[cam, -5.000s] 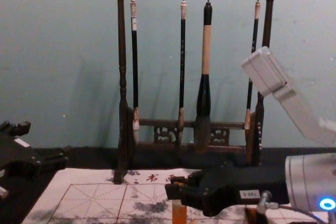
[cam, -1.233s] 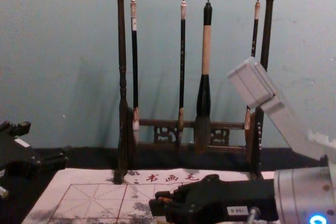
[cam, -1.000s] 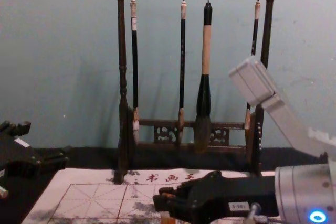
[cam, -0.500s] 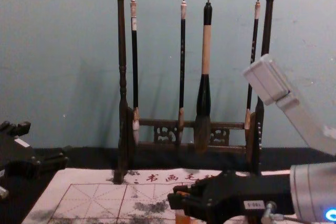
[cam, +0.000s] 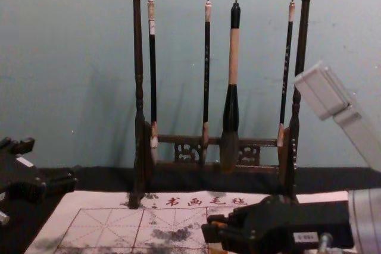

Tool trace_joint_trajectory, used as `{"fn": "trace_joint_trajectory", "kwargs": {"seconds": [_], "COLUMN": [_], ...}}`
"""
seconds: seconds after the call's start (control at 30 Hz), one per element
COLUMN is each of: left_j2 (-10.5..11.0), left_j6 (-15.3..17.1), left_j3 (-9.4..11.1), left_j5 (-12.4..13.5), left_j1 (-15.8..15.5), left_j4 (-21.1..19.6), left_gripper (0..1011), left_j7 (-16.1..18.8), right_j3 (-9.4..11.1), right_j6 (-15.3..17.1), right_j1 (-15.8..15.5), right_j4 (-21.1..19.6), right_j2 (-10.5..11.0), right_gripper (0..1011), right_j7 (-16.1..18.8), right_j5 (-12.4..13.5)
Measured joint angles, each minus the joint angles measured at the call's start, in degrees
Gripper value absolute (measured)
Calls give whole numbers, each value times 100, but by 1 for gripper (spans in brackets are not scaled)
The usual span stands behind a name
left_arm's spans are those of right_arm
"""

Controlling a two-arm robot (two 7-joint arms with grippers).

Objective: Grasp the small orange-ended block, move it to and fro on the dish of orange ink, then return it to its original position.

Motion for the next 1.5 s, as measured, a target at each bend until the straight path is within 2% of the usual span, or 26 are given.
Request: {"fn": "trace_joint_trajectory", "kwargs": {"seconds": [0.53, 1.0, 1.2, 1.5], "left_j2": [0, 0, 0, 0], "left_j6": [0, 0, 0, 0], "left_j3": [0, 0, 0, 0], "left_j5": [0, 0, 0, 0], "left_j1": [0, 0, 0, 0], "left_j4": [0, 0, 0, 0], "left_gripper": [1001, 1001, 1001, 1001], "left_j7": [0, 0, 0, 0], "right_j3": [-95, -225, -221, -163], "right_j6": [25, 4, -7, -28], "right_j1": [-61, 114, 199, 259], "right_j4": [-116, 137, 305, 441], "right_j2": [25, -218, -347, -405], "right_gripper": [107, 107, 107, 107], "right_j7": [80, 72, 3, -69], "right_j5": [62, 33, 13, -17]}}
